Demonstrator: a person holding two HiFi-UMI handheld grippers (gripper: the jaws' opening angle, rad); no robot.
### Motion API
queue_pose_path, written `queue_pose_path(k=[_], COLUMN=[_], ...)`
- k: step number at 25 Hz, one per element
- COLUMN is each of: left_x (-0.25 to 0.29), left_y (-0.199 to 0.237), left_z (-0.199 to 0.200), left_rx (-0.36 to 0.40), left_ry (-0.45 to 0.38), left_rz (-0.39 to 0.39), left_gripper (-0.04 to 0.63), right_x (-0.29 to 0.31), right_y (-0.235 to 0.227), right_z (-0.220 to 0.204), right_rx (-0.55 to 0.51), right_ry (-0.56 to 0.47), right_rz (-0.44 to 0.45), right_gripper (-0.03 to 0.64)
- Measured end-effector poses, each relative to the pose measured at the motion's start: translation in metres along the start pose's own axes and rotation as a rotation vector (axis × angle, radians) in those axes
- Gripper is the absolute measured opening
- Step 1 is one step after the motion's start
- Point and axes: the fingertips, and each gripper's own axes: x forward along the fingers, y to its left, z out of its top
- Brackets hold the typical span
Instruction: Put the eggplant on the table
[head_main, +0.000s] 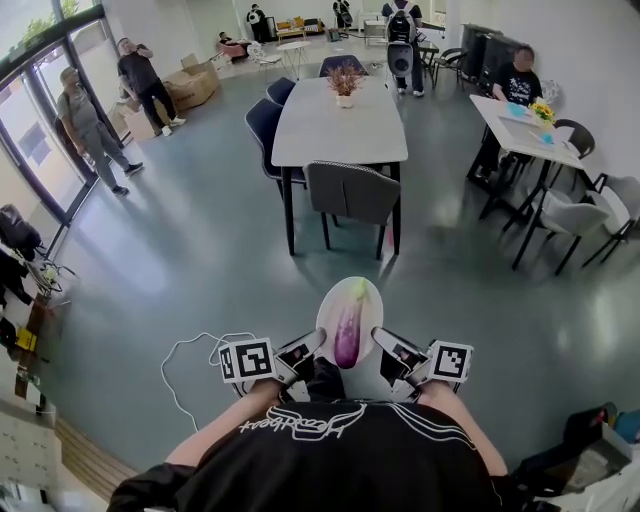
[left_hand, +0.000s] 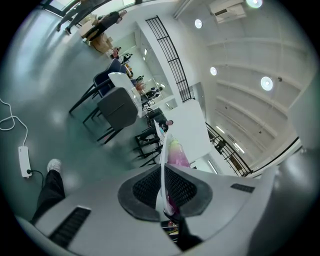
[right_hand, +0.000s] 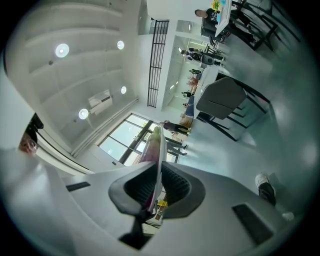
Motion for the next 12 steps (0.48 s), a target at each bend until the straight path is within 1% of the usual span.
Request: queue_pose_path(k=[5, 12], left_x=[0.011, 0.024], left_y=[0.001, 0.012], left_z=[-0.002, 0.011], left_rx=[-0.005, -0.02], left_ry=[0.022, 0.029], left_rz=[-0.01, -0.016], left_gripper=[0.025, 0.025], right_x=[-0.007, 0.004], right_y=[-0.006, -0.02], right_z=[0.007, 0.019], right_rx=[0.0, 0.008], right_ry=[-0.019, -0.023], right_rz=[-0.022, -0.036], right_gripper=[0.018, 0.019])
